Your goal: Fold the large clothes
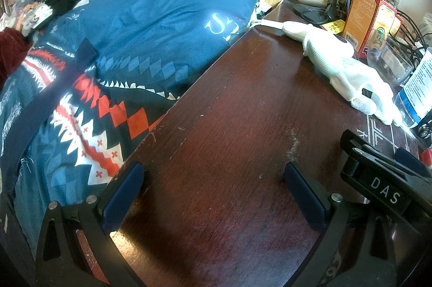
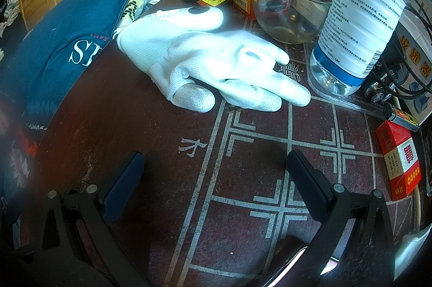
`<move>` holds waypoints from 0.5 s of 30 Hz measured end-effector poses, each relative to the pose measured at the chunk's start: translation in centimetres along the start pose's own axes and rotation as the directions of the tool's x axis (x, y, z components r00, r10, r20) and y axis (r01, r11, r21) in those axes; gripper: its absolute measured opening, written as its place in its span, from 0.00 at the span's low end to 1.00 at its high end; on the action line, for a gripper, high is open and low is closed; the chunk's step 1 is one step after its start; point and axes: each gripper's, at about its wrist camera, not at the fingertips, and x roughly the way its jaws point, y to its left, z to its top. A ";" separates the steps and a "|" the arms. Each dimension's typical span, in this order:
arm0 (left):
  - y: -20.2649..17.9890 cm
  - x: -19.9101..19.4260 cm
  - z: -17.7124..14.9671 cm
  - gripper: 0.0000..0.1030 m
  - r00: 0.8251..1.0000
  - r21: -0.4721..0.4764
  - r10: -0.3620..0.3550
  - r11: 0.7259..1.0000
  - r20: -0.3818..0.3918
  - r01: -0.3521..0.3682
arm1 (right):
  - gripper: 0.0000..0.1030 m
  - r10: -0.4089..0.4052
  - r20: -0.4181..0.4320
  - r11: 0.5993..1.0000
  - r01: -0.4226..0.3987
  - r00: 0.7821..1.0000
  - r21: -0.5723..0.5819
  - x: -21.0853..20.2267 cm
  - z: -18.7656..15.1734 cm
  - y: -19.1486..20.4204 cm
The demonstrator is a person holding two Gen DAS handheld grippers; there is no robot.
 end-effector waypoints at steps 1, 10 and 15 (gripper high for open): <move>0.0 0.0 0.0 1.00 1.000 0.000 0.000 1.000 0.000 0.000 | 1.00 0.000 0.000 1.000 0.000 1.000 0.000 0.0 0.0 0.0; 0.0 0.0 0.0 1.00 1.000 0.000 0.001 1.000 0.000 -0.001 | 1.00 -0.010 -0.001 1.000 0.010 1.000 0.000 0.1 0.0 0.1; -0.1 0.0 0.0 1.00 1.000 0.002 0.000 1.000 0.000 0.000 | 1.00 -0.011 -0.002 1.000 0.011 1.000 0.001 0.1 0.1 0.2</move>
